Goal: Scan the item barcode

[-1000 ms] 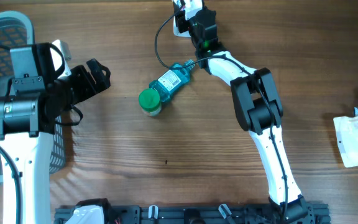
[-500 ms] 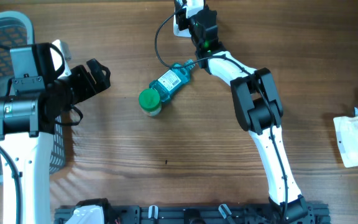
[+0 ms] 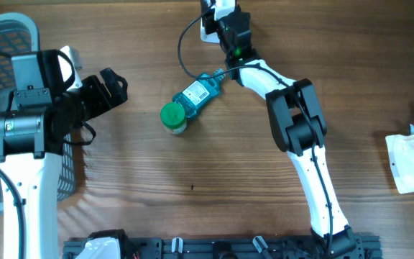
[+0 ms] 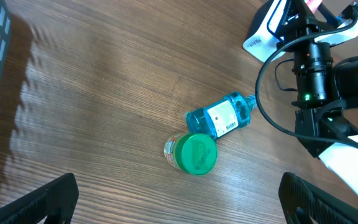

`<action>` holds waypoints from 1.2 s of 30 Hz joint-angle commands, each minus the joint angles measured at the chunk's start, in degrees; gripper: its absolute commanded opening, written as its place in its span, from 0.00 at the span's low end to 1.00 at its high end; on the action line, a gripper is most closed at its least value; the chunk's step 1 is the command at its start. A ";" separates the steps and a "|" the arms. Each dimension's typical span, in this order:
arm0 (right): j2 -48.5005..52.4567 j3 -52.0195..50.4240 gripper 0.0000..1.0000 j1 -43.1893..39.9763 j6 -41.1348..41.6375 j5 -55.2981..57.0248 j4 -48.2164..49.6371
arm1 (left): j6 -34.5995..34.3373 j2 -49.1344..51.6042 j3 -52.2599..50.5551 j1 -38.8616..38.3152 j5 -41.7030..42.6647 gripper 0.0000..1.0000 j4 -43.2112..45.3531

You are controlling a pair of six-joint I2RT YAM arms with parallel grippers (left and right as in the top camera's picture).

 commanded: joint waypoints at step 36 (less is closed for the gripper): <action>-39.87 -23.52 0.50 -50.21 36.48 13.55 -92.98 | 0.74 -0.20 0.83 0.42 -0.28 1.00 -0.02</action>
